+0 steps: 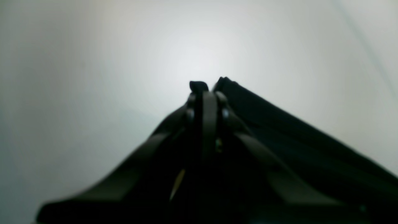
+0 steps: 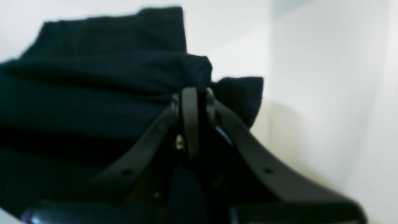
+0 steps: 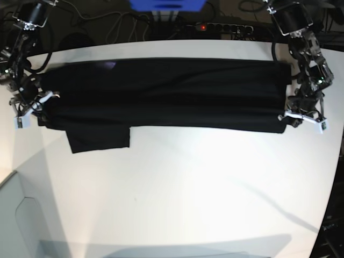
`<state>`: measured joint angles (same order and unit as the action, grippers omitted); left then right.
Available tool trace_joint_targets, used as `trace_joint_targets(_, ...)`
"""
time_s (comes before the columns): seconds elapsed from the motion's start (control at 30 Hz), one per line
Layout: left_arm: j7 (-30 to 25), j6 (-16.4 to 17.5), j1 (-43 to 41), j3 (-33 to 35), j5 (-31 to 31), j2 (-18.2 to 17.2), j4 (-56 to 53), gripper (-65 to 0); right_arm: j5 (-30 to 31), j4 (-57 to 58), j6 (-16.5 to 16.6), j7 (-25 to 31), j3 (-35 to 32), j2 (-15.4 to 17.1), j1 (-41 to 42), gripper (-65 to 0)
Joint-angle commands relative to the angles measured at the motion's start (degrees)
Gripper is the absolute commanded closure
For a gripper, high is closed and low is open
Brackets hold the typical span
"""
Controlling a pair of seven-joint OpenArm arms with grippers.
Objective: Fold the T-shirt properly
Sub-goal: 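Lift the hem with both grippers and fold it over onto the collar, then release with the right gripper and grasp the protruding sleeve end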
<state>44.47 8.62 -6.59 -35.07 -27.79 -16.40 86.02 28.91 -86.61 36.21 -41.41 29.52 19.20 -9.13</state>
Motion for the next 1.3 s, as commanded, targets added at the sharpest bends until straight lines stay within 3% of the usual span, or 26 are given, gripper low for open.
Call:
trace_joint_targets(0.0,-1.61,-0.31,-0.4,-0.58,0.14,-1.05,2.2,0.0,0.41,-0.73,-0.03,1.1,0.68,1.41,0.47,0.0)
trace_joint_targets(0.17,-1.61,-0.31,-3.65,-0.58,0.49,1.5,6.33,0.0,0.41,-0.64,-0.12,0.66,0.33,1.33,0.47,0.0)
trace_joint_targets(0.4,-1.52,-0.67,-5.85,-0.58,0.58,1.68,6.33,0.0,0.32,3.93,-0.12,0.66,0.24,0.45,0.47,0.0)
trace_joint_targets(0.6,-1.52,-0.75,-5.94,-0.58,0.58,1.33,6.33,-0.4,0.32,6.12,-0.12,0.57,0.5,0.18,0.38,-14.2)
trace_joint_targets(0.7,-1.43,-0.75,-6.03,-0.58,0.58,1.33,6.33,-0.5,0.41,6.04,-0.12,0.57,0.59,0.45,0.38,-18.1)
trace_joint_targets(1.27,-1.52,-0.75,-7.17,-0.58,0.58,1.68,6.42,-0.5,0.41,-2.84,-0.12,0.57,0.77,1.77,-0.06,-18.5)
